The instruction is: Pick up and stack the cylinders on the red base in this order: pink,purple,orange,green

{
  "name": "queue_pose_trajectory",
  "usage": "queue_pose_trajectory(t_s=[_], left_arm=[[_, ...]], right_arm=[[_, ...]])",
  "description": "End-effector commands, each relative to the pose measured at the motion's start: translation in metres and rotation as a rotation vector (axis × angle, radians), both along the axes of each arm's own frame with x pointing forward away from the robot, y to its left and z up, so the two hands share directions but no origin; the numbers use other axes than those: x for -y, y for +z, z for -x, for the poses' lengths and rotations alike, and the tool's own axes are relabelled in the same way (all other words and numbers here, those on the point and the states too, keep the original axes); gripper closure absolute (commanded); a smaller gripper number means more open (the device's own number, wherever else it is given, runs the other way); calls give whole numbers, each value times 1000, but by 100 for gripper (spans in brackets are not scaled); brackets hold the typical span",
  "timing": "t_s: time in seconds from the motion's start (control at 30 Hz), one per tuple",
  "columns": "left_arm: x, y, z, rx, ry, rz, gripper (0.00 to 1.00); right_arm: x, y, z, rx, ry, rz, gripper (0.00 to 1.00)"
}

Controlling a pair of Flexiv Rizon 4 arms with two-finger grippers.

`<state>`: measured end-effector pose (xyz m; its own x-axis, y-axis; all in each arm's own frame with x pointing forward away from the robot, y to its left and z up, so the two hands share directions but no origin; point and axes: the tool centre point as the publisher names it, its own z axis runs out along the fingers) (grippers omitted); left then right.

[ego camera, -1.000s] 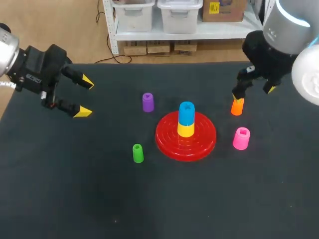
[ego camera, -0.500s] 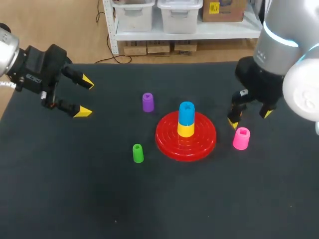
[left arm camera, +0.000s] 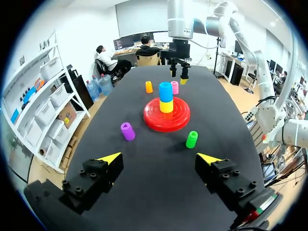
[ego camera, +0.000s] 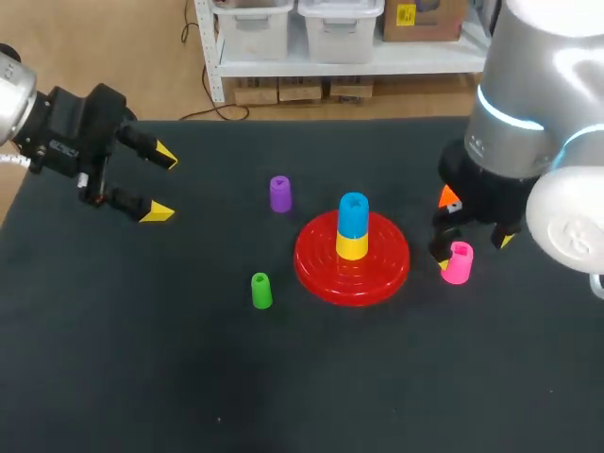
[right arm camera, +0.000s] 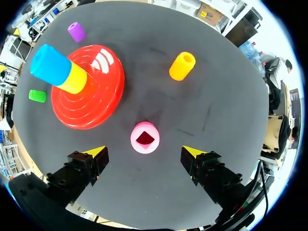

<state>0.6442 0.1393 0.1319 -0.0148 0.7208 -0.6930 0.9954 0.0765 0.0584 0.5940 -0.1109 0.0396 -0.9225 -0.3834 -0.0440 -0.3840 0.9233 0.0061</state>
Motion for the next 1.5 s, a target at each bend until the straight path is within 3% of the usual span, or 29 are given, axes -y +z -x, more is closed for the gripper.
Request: queue_pose_trajectory(t_s=[0.03,0.53,1.4,1.43,1.47,1.5], left_arm=[[-1,-1,0,3,0,3,0],[-1,-1,0,3,0,3,0],[-1,-1,0,3,0,3,0],[-1,-1,0,3,0,3,0],[-1,-1,0,3,0,3,0],[-1,-1,0,3,0,3,0]], right_arm=[[2,-7,-2,-3,-4,-14,0],[1,-20,-3,-29,-14,-37,0],[-9,-24,-6,-35,25,29,0],[-9,-24,-6,-28,25,31,57],[-9,-24,-6,-24,28,37,100],[-9,-24,-6,-24,28,38,100]])
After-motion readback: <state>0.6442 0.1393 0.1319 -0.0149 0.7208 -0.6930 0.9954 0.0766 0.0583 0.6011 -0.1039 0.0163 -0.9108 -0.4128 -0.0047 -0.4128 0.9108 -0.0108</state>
